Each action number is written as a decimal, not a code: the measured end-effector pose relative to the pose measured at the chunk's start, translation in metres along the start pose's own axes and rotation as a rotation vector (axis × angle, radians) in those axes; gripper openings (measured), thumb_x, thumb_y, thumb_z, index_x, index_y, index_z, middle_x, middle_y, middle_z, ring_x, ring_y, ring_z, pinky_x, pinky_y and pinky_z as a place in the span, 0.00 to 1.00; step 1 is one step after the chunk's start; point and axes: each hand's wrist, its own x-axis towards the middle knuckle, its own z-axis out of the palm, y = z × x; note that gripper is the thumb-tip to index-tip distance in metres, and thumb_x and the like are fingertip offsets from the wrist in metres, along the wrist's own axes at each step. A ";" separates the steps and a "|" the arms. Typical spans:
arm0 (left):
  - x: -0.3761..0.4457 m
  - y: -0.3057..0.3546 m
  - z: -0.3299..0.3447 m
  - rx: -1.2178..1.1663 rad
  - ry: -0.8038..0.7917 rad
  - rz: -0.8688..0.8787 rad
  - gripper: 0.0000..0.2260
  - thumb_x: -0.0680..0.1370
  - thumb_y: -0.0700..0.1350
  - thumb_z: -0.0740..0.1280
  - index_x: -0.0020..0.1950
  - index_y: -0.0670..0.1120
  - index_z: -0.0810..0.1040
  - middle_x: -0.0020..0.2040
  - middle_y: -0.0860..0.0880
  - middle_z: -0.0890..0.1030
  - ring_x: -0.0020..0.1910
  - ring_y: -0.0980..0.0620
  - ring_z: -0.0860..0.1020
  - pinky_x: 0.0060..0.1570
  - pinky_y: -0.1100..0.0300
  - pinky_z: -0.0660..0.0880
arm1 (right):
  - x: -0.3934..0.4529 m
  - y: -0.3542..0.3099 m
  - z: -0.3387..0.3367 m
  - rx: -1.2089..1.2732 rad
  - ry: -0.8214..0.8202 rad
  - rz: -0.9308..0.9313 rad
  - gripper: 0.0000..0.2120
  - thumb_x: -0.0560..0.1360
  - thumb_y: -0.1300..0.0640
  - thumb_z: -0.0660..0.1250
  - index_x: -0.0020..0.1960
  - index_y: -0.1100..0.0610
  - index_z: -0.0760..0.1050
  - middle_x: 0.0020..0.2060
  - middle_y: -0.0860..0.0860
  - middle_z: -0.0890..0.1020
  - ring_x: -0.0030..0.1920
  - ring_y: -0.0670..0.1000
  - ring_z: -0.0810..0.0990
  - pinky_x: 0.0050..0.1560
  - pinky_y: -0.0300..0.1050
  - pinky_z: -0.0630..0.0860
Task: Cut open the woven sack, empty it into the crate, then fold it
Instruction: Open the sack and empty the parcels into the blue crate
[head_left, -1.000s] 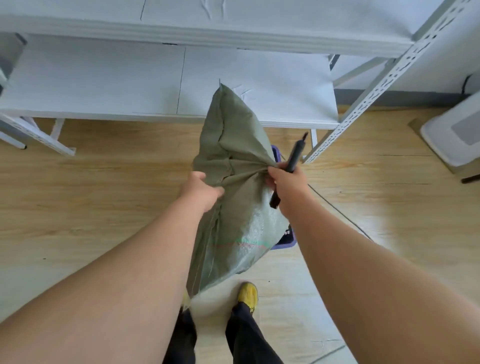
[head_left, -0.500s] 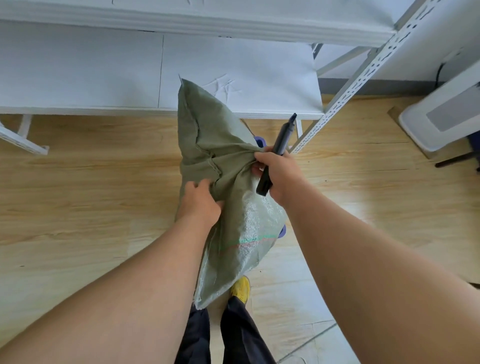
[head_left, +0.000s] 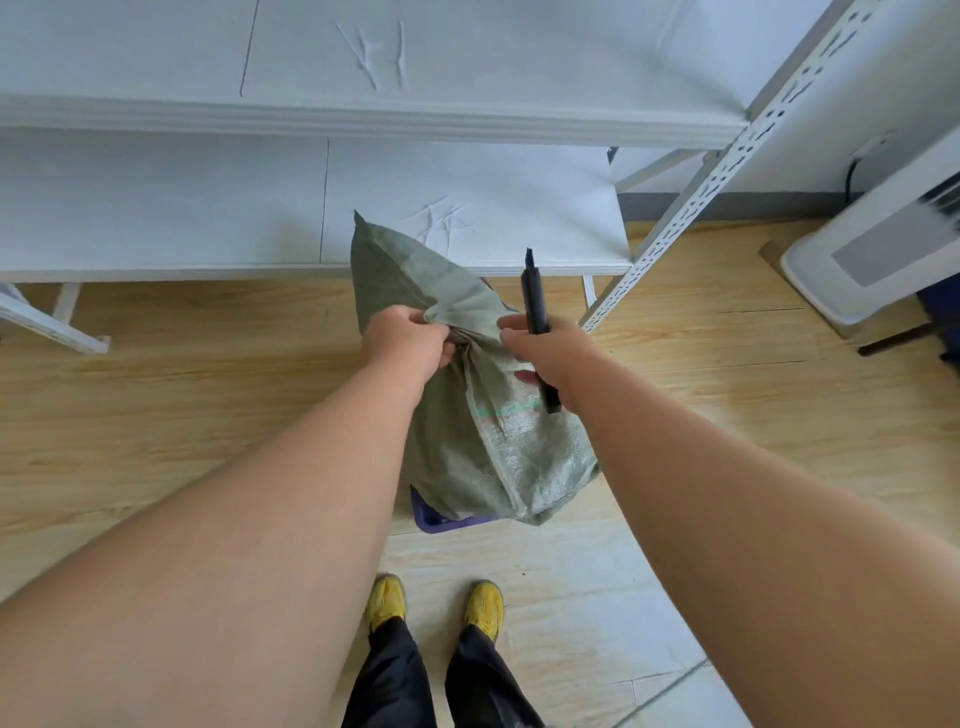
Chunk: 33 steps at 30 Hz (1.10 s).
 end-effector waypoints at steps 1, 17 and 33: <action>-0.003 0.004 0.002 0.024 -0.014 0.000 0.08 0.76 0.37 0.69 0.39 0.46 0.75 0.38 0.47 0.81 0.34 0.52 0.81 0.37 0.59 0.80 | -0.003 -0.006 -0.002 -0.031 0.011 -0.035 0.12 0.77 0.57 0.68 0.60 0.55 0.79 0.47 0.50 0.79 0.44 0.48 0.77 0.45 0.40 0.79; -0.010 0.046 0.011 0.840 -0.336 0.365 0.18 0.80 0.43 0.64 0.70 0.52 0.71 0.67 0.49 0.74 0.63 0.47 0.75 0.59 0.57 0.72 | -0.021 0.018 -0.030 0.017 0.349 -0.061 0.10 0.76 0.62 0.65 0.41 0.48 0.74 0.36 0.50 0.78 0.39 0.54 0.77 0.43 0.51 0.76; 0.025 0.080 0.025 0.936 -0.314 0.792 0.05 0.80 0.42 0.60 0.51 0.46 0.76 0.54 0.47 0.77 0.50 0.46 0.75 0.46 0.54 0.70 | -0.049 0.007 -0.016 0.205 0.604 0.021 0.06 0.76 0.61 0.65 0.49 0.51 0.77 0.35 0.48 0.77 0.34 0.48 0.74 0.32 0.39 0.68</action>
